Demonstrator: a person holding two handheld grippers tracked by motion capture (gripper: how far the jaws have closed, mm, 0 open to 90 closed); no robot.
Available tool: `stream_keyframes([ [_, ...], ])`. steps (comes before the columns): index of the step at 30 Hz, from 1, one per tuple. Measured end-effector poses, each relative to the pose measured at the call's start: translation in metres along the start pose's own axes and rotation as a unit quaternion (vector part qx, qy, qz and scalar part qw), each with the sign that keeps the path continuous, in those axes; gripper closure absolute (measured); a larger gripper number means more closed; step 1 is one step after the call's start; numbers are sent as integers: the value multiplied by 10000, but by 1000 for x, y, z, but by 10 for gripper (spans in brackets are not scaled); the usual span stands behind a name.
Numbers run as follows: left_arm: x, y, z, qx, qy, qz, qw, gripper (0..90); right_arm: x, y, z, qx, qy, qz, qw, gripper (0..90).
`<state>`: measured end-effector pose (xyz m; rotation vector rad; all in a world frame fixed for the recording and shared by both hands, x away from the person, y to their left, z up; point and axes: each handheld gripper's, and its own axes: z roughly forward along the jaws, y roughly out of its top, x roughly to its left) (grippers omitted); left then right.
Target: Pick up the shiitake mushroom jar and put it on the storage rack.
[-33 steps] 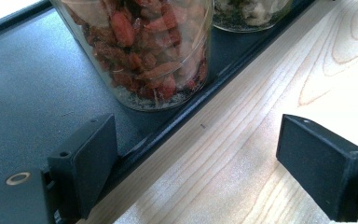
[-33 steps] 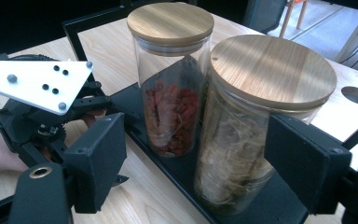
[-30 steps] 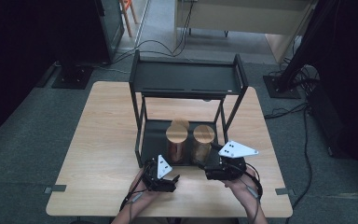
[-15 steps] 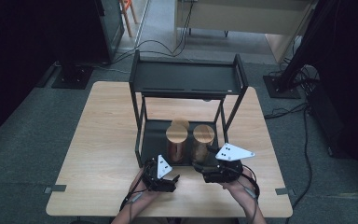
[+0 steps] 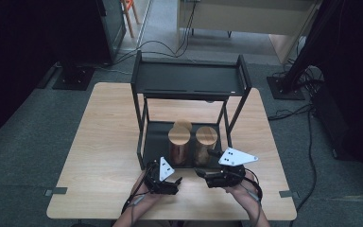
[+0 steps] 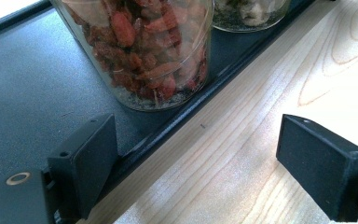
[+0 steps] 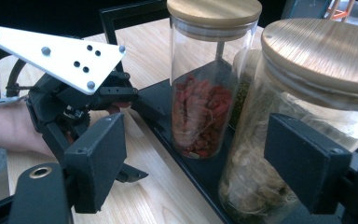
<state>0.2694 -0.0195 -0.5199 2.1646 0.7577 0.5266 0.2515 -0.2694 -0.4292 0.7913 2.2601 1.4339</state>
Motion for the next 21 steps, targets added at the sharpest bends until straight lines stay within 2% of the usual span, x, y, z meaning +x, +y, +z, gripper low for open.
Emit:
stream_keyframes([
  [11,0,0,0,-3,-3,-8,10000,128,-6,-12,2,-41,133,81,9999,209],
  [21,0,0,0,-3,4,2,10000,128,-6,-21,5,-30,210,-7,9998,205],
])
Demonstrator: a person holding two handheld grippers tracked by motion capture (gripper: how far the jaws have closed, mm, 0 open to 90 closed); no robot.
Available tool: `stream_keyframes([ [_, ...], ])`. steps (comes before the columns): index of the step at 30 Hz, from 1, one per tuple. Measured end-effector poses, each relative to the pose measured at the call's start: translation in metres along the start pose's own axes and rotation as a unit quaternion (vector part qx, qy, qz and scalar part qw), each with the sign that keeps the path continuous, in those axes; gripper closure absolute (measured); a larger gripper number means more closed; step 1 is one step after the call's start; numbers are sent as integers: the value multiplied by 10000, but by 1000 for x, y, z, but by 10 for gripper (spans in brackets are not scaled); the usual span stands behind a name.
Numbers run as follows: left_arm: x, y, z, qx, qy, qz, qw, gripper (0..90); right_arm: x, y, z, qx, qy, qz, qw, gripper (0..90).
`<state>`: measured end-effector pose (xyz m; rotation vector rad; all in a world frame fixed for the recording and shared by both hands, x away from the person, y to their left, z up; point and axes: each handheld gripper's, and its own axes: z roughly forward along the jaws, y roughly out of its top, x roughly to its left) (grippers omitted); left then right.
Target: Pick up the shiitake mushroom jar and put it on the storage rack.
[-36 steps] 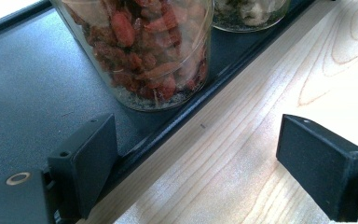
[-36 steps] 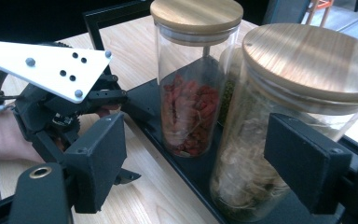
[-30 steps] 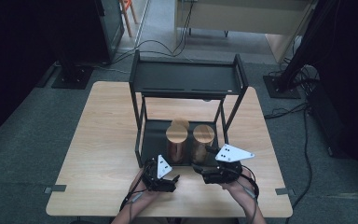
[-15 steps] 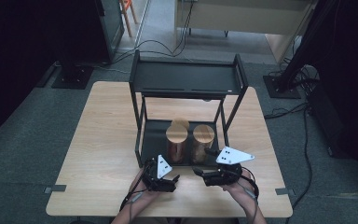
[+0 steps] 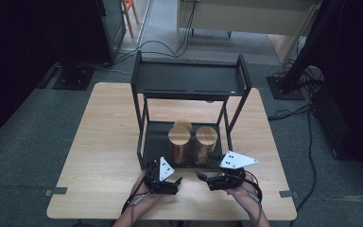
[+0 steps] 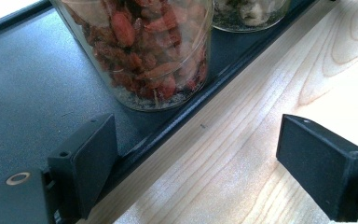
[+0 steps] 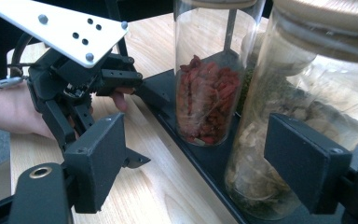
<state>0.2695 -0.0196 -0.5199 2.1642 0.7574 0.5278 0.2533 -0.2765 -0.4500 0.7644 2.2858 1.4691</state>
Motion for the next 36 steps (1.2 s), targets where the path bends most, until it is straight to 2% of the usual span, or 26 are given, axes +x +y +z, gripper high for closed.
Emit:
stream_keyframes([
  [6,0,0,0,1,0,1,10000,128,1,-5,4,-51,103,-53,9999,197],
  [36,0,0,0,3,5,4,10000,128,2,-28,19,15,149,-57,9999,197],
])
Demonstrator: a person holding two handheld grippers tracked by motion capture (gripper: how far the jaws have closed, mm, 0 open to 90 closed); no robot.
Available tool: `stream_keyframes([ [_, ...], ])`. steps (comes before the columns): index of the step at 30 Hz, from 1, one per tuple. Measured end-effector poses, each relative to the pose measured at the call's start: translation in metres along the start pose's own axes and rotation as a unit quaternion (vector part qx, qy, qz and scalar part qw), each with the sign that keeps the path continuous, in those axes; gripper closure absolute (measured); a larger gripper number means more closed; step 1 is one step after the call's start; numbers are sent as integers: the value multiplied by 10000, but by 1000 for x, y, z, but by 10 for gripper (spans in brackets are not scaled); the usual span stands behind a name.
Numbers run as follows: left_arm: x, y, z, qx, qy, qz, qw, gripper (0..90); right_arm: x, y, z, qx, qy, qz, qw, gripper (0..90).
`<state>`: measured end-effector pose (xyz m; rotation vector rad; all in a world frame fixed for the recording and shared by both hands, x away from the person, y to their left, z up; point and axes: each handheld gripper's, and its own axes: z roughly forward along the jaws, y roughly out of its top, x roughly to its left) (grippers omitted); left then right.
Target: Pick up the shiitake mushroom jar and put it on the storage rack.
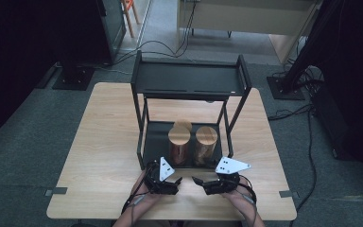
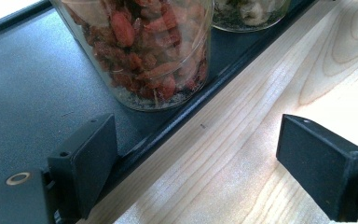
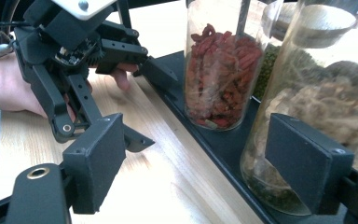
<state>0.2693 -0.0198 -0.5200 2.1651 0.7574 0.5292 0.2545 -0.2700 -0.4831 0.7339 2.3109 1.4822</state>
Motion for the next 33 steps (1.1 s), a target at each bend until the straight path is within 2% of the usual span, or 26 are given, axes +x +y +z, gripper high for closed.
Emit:
stream_keyframes([
  [14,0,0,0,10,8,14,10000,128,2,-7,6,-40,114,-95,9999,197],
  [25,0,0,0,12,10,17,10000,128,-3,-11,9,-55,123,-42,9999,197],
  [33,0,0,0,12,8,15,10000,128,-2,-14,14,95,171,-71,9998,195],
])
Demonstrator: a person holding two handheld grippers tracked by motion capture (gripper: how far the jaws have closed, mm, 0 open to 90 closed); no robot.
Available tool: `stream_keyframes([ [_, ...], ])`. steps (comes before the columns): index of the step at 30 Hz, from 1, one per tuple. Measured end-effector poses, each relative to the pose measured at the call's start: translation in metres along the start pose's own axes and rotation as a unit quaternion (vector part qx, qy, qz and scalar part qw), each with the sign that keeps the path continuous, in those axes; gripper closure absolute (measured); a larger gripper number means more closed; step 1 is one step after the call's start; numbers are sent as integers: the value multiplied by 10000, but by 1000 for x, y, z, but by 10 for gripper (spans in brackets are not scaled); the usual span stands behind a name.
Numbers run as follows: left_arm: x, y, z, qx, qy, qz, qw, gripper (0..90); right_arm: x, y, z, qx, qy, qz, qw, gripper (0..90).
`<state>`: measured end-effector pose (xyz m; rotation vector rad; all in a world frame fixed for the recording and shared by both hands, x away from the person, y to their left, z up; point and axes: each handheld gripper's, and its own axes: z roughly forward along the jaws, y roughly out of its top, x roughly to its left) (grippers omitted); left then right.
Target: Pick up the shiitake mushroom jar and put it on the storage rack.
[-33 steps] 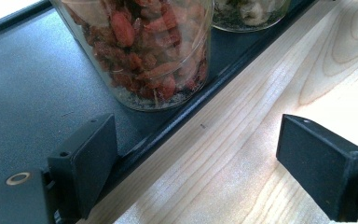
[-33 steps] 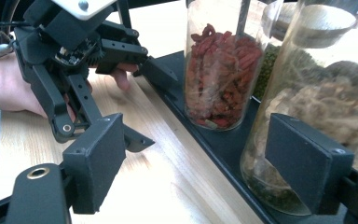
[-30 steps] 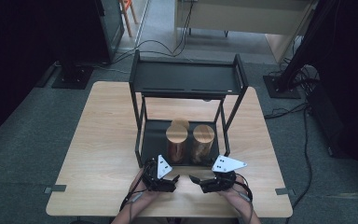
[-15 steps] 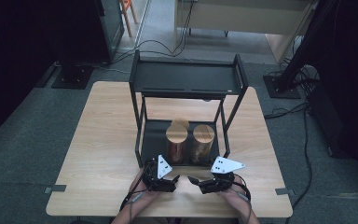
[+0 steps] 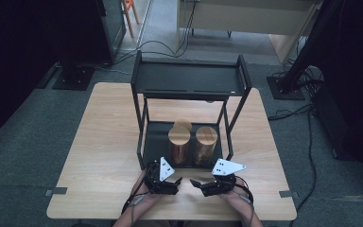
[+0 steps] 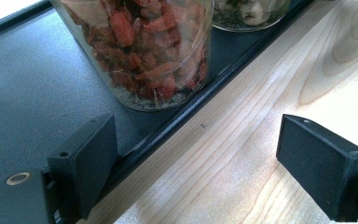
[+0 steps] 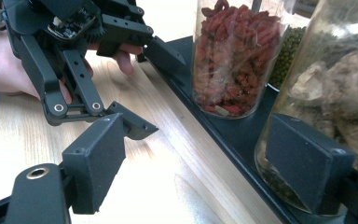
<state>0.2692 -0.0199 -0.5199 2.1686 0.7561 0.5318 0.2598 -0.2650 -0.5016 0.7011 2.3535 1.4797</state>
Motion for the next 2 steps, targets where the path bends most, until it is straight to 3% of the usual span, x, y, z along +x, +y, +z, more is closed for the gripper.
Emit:
stream_keyframes([
  [2,0,0,0,-5,-3,-4,10000,128,0,0,1,37,-7,-3,10000,196],
])
